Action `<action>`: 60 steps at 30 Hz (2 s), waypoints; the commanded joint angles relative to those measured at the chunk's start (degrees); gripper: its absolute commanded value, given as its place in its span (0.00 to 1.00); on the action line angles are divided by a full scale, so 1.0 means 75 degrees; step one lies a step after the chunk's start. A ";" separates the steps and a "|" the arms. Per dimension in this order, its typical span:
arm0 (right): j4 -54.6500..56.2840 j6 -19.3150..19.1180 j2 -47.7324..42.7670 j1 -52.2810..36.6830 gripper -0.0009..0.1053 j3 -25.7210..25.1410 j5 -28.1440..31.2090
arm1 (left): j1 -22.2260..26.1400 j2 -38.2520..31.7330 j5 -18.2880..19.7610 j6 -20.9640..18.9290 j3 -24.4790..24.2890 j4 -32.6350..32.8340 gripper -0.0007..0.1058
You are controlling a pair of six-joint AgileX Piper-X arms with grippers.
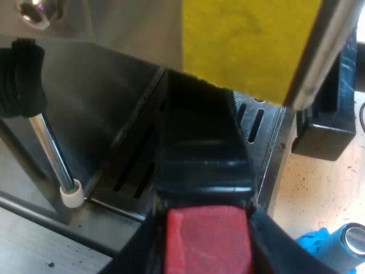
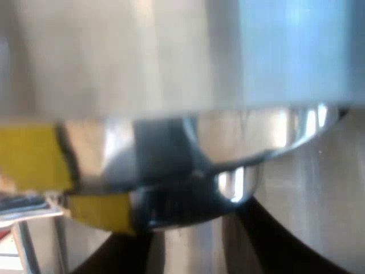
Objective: Put the handle in the coffee machine
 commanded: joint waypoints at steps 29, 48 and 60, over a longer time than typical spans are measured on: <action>-0.1178 -0.0991 -0.0067 0.0027 0.25 -0.0571 0.0436 | -0.0026 -0.0253 0.1013 -0.0300 -0.0283 -0.0203 0.65; -0.1186 -0.0991 -0.0205 0.0027 0.25 -0.0571 0.0742 | 0.0283 -0.1075 0.0303 -0.0064 -0.0317 0.0714 0.48; -0.1186 -0.0991 -0.0205 0.0027 0.25 -0.0571 0.0742 | 0.0283 -0.1054 -0.1614 -0.0953 -0.0829 0.0195 0.01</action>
